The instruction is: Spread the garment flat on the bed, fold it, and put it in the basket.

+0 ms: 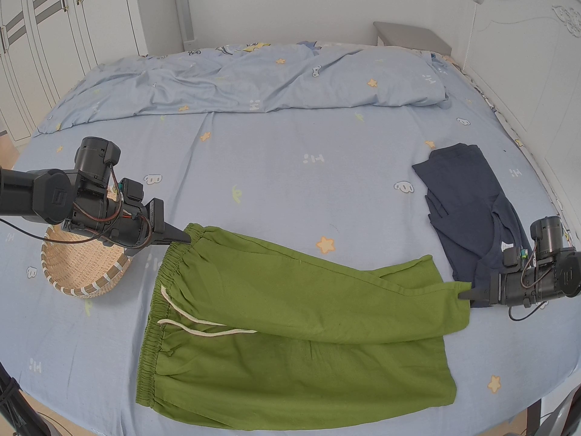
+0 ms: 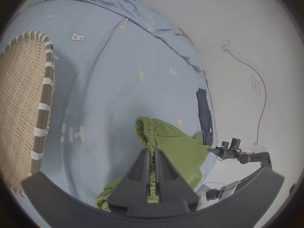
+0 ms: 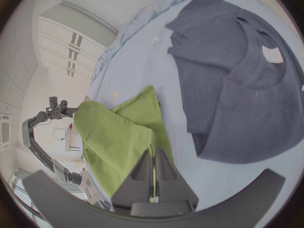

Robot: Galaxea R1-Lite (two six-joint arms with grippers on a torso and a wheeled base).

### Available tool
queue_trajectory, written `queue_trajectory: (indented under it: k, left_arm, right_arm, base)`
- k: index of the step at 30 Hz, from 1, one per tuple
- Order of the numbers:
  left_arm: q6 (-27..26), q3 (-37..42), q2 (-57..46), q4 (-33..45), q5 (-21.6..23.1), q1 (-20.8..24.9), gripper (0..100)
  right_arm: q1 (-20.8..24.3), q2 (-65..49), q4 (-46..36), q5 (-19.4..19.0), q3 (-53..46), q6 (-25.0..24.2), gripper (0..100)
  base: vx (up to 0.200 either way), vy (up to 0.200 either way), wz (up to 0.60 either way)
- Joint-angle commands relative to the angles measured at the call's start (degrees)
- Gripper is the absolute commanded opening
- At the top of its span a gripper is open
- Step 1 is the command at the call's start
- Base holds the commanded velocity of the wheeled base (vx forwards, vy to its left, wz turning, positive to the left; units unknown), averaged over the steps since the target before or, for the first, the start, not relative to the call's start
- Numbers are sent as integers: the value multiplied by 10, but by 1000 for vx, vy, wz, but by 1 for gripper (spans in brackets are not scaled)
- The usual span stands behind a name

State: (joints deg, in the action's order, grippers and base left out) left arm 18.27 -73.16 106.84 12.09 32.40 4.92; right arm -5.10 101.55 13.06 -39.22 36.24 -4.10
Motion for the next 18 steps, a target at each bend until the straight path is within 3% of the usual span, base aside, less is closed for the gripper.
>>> queue_trajectory:
  k: [1,11,18]
  left_arm:
    - [2,0,-5,-9,-5,-2,0]
    - [3,-1,-15,-30,-4,-46,0]
    - [3,3,-13,-64,-4,-69,0]
  right_arm:
    - [11,-52,-21,6,74,-40,0]
    - [76,-46,-144,69,278,-48,0]
    - [97,2,-196,73,408,-48,0]
  base:
    - [0,0,0]
    - [0,0,0]
    - [0,0,0]
